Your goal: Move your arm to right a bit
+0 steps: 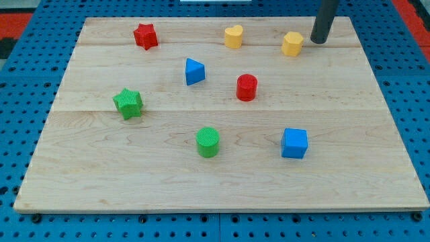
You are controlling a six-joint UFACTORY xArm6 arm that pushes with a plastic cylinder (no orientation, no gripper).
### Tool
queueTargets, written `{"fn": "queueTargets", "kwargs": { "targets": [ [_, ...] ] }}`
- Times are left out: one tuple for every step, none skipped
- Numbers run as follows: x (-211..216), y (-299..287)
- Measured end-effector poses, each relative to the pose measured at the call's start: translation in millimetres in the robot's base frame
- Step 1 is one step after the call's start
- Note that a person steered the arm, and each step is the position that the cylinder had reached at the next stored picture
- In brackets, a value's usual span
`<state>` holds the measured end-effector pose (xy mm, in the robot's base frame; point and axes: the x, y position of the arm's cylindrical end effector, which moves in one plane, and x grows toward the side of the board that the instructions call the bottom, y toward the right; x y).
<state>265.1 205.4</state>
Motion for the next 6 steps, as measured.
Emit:
{"fn": "queueTargets", "kwargs": {
  "targets": [
    [0.0, 0.0],
    [0.0, 1.7],
    [1.2, 19.4],
    [10.0, 44.4],
    [9.9, 48.0],
    [9.9, 44.2]
  ]
}}
